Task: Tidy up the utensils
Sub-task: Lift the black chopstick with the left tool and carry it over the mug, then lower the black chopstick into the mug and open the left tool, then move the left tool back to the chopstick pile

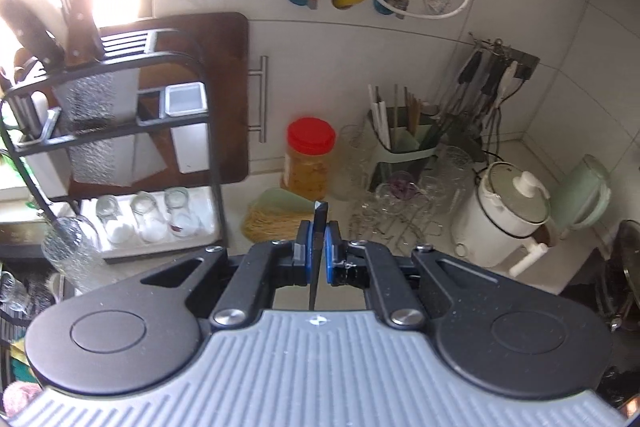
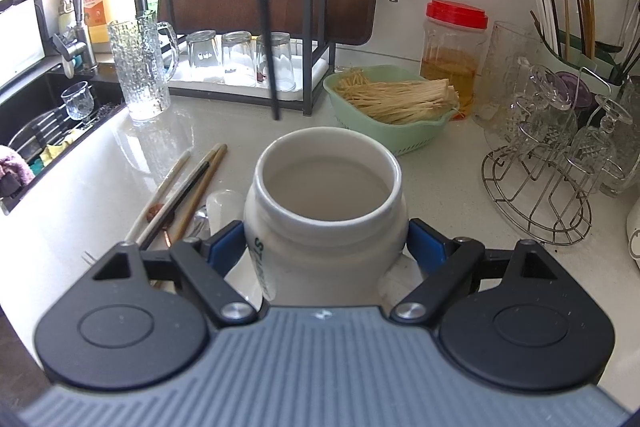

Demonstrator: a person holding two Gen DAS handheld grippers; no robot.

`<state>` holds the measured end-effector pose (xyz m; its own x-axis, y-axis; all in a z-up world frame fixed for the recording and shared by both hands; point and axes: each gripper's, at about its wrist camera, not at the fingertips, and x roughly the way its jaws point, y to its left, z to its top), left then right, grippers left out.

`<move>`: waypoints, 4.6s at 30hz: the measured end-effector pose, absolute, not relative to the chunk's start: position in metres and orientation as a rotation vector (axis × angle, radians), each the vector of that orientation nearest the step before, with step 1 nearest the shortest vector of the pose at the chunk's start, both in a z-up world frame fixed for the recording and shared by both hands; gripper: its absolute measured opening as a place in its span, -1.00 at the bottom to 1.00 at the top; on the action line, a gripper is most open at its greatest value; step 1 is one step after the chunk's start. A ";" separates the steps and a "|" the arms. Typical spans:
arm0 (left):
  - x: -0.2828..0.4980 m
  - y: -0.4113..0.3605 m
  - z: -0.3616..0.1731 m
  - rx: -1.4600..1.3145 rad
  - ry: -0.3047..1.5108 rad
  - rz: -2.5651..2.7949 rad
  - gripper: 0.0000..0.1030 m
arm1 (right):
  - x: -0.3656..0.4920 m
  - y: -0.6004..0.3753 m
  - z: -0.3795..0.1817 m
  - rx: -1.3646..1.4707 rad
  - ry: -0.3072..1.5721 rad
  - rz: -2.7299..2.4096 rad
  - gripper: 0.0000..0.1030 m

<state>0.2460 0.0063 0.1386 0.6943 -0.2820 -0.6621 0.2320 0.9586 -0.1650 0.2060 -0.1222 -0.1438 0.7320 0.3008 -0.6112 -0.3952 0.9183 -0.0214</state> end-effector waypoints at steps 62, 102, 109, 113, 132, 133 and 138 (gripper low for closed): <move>0.290 -0.010 0.055 -0.076 1.014 -0.342 -0.15 | 0.212 -0.118 -0.141 -0.125 0.666 0.345 0.73; 0.283 0.108 -0.062 -0.234 1.012 -0.170 -0.11 | 0.213 -0.114 -0.140 -0.072 0.676 0.283 0.73; 0.285 0.115 -0.091 -0.262 1.038 -0.165 -0.11 | 0.215 -0.111 -0.140 -0.076 0.685 0.272 0.73; 0.283 0.120 -0.109 -0.280 1.051 -0.152 -0.11 | 0.215 -0.110 -0.139 -0.078 0.693 0.264 0.73; 0.287 0.131 -0.182 -0.253 1.115 -0.094 -0.11 | 0.220 -0.107 -0.136 -0.093 0.737 0.251 0.73; 0.287 0.131 -0.185 -0.256 1.115 -0.089 -0.11 | 0.221 -0.107 -0.136 -0.095 0.741 0.250 0.73; 0.287 0.133 -0.191 -0.254 1.102 -0.084 -0.11 | 0.222 -0.105 -0.136 -0.099 0.753 0.241 0.74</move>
